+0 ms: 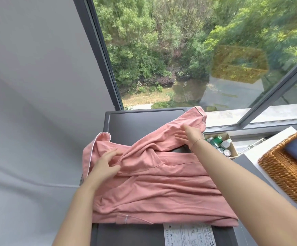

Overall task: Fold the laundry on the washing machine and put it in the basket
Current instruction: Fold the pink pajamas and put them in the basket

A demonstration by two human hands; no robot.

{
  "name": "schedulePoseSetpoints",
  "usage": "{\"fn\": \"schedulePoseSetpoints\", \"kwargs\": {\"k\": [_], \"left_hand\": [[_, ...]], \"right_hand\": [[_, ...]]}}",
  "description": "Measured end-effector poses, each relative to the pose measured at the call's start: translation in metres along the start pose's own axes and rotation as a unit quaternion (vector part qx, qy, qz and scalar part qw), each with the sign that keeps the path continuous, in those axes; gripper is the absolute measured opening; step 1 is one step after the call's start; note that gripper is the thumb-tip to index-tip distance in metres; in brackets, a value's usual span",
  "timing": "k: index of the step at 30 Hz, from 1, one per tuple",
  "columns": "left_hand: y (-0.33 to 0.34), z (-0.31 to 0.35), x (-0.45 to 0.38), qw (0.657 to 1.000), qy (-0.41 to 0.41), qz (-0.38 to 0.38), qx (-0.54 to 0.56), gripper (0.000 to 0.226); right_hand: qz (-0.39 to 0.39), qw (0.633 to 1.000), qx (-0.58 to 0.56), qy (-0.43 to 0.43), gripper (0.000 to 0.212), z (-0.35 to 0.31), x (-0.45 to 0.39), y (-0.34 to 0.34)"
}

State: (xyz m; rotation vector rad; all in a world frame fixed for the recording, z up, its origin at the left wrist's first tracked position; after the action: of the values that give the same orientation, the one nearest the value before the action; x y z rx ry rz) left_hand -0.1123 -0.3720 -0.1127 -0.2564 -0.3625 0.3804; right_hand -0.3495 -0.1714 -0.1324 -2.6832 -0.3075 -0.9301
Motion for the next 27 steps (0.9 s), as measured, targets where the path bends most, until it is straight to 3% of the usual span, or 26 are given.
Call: {"fn": "schedulePoseSetpoints", "kwargs": {"k": [3,7,12,14,15,17,18,22,24,27], "left_hand": [[0.011,-0.004,0.001,0.991,-0.052,-0.009,0.125,0.038],[0.014,-0.022,-0.002,0.990,-0.061,0.048,0.120,0.010],[0.016,-0.028,-0.006,0.979,-0.058,0.021,0.195,0.009],[0.018,-0.033,-0.005,0.970,-0.044,0.031,0.236,0.011],[0.018,-0.035,-0.005,0.966,-0.039,0.034,0.252,0.012],[0.018,-0.038,-0.006,0.964,-0.040,0.033,0.262,0.008],[0.018,-0.037,-0.005,0.964,-0.045,0.025,0.262,0.008],[0.015,-0.028,-0.002,0.981,-0.057,0.011,0.183,0.020],[0.017,-0.015,-0.001,0.996,-0.055,0.046,0.051,0.028],[0.030,0.011,0.008,0.995,-0.032,0.061,-0.068,0.048]], "right_hand": [[0.121,0.990,0.063,-0.039,0.011,-0.012,-0.016,0.001],[0.188,0.954,0.226,-0.064,0.032,-0.018,-0.034,-0.003],[0.365,0.880,0.303,0.004,0.044,-0.015,-0.048,-0.025],[0.310,0.909,0.265,0.083,0.072,-0.003,-0.059,-0.036],[0.242,0.942,0.208,0.104,0.087,0.006,-0.066,-0.040],[0.127,0.982,0.095,0.099,0.093,0.018,-0.073,-0.044],[0.120,0.987,0.059,0.092,0.086,0.021,-0.074,-0.048],[0.146,0.988,-0.049,0.016,0.016,0.014,-0.060,-0.050],[0.088,0.990,-0.110,-0.018,0.012,0.005,-0.041,-0.050],[-0.048,0.962,-0.245,-0.107,0.026,-0.011,0.006,-0.057]]}}
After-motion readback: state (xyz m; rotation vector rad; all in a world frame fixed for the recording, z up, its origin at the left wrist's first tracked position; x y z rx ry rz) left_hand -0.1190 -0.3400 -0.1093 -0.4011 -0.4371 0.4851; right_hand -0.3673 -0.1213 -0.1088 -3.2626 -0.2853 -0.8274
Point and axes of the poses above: each hand's wrist, its own x-axis away from the middle knuckle, its own y-axis out of the palm, z = x × y, the point moved 1 cm from there along -x, towards the middle knuckle, and after that the axes turned 15 degrees about x, right-handed, at the moved point
